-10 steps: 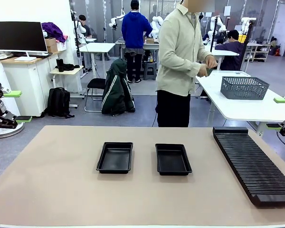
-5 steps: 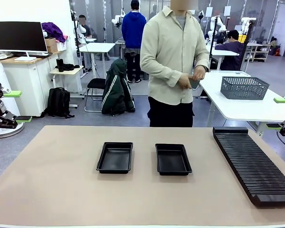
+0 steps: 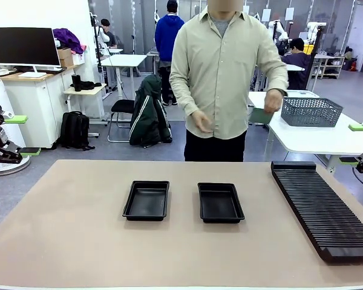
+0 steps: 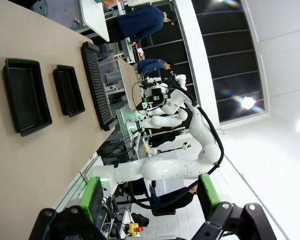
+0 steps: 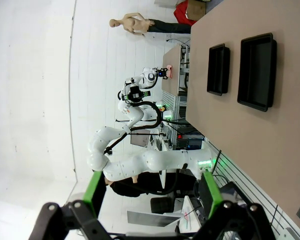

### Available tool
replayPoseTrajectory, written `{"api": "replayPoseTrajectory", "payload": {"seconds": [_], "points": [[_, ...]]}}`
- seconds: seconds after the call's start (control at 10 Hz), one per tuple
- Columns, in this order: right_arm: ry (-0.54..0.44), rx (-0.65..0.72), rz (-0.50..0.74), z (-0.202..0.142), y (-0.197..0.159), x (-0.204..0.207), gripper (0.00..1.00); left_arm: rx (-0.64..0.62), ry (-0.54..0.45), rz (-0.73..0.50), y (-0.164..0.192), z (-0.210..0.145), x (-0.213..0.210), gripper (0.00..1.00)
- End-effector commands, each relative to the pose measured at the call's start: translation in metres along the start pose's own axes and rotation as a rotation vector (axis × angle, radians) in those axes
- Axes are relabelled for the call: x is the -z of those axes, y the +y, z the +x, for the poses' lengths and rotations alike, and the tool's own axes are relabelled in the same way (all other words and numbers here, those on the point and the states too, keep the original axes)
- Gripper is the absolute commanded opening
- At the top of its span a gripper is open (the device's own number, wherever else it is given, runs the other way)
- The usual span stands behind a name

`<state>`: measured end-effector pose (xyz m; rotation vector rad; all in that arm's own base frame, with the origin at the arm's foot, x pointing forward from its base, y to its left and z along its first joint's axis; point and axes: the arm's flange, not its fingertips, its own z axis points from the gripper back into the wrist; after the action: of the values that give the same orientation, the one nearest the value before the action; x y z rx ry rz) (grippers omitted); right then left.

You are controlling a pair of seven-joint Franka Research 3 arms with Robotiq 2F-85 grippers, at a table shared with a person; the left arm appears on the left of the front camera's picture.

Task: Inspect and transfer BCBs to ESD trays.
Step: Pick up the Blank PCB from the PCB Rack and place it in the left ESD tray.

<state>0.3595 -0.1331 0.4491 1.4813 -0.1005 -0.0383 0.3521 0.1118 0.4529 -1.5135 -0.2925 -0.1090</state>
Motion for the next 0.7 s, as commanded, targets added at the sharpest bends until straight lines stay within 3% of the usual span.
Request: {"api": "replayPoseTrajectory", "payload": {"seconds": [0.0,0.6], "points": [[-0.002,-0.003,0.000,-0.0007,0.0016,-0.0004,1.00,-0.002,-0.002,-0.004,0.0003,-0.0003,0.0001,1.00],[-0.002,-0.003,0.000,-0.0007,0.0016,-0.0004,1.00,-0.002,-0.002,-0.004,0.0003,-0.0003,0.0001,1.00]]}}
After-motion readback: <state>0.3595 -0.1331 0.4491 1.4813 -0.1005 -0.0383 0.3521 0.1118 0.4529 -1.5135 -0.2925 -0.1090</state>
